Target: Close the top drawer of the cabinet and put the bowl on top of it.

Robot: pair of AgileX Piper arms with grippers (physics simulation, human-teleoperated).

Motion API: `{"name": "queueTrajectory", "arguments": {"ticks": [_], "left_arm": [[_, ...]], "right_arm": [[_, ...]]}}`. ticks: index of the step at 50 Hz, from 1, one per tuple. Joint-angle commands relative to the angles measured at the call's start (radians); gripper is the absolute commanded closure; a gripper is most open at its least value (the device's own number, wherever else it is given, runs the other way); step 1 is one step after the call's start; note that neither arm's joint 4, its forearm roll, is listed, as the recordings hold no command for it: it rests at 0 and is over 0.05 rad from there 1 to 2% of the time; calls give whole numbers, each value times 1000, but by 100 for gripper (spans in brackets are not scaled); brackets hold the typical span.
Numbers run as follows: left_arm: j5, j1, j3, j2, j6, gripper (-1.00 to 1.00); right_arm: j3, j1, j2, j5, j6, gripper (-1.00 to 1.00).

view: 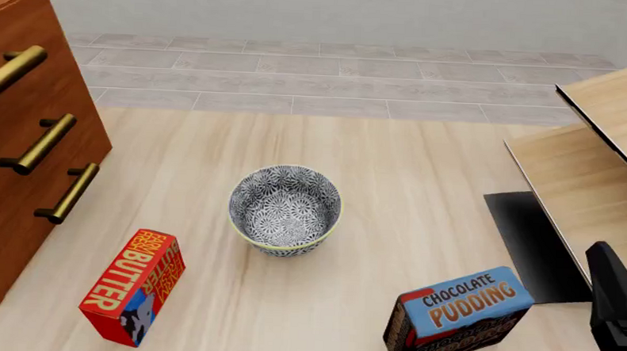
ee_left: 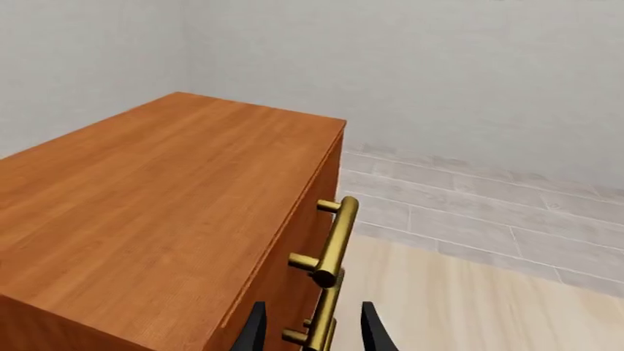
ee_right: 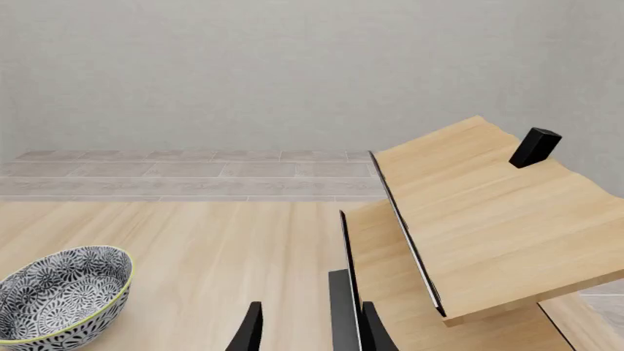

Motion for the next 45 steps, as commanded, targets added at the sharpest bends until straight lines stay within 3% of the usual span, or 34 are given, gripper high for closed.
{"name": "queueTrajectory", "arguments": {"ticks": [1,22,31,45], "left_arm": [[-3,23,1,25,16,-100],[30,2,-6,2,12,-100],[46,-55,27,-48,23,-100],[189,-220,24,-226,31,-100]], "right_arm": [[1,0,-2,0,0,-100],[1,0,-1,0,0,-100],[1,0,-1,0,0,-100],[1,0,-2,0,0,-100]]}}
